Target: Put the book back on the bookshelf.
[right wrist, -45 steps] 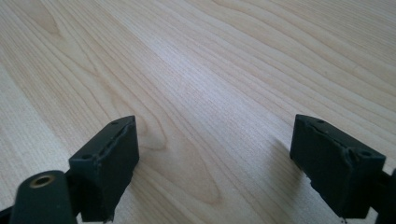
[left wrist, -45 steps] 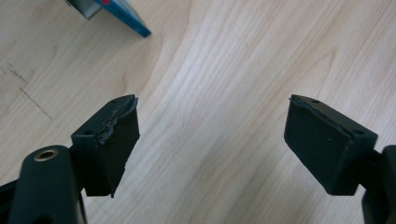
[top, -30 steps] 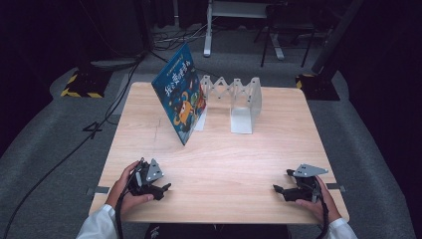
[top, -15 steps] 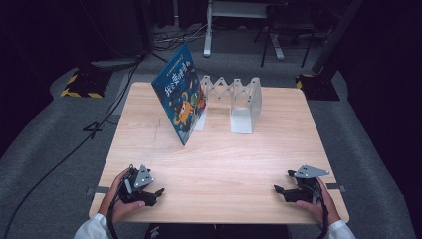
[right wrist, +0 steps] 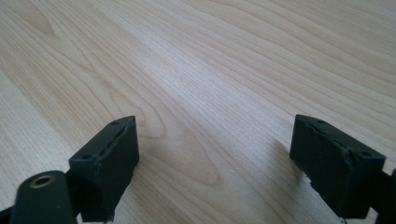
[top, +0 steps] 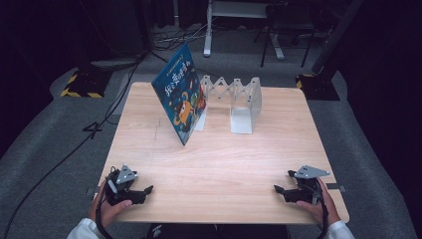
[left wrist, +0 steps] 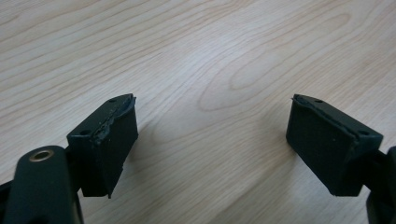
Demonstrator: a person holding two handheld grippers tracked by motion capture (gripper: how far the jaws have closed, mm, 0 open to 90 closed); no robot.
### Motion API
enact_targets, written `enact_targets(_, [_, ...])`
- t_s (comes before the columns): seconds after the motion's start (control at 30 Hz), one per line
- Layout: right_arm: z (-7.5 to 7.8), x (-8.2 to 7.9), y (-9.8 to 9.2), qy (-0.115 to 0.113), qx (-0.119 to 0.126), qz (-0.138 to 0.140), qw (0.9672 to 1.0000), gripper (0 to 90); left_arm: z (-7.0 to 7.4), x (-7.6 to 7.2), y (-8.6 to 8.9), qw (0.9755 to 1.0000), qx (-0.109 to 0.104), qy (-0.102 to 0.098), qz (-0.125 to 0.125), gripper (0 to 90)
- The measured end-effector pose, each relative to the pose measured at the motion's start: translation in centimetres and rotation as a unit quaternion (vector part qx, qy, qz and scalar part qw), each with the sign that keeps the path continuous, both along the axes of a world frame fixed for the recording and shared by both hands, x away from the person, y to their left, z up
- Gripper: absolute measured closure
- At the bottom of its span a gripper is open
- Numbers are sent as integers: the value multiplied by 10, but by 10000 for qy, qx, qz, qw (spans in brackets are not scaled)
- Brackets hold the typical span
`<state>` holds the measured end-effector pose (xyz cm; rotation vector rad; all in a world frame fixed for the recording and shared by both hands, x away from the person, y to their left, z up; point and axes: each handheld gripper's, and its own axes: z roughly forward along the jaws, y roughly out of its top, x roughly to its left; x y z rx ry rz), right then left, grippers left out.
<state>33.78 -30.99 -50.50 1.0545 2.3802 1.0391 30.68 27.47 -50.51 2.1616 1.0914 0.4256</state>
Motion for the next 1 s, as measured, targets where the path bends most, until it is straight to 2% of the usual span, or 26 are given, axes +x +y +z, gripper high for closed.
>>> enact_targets(0.17, [0, 0, 0, -2, -3, 0, 10000, 158, 0, -2, 6, 10000, -1, 16, 68, 168])
enact_targets(1.0, [0, 0, 0, 2, 4, -1, 10000, 157, 0, -2, 6, 10000, -13, 11, 68, 164])
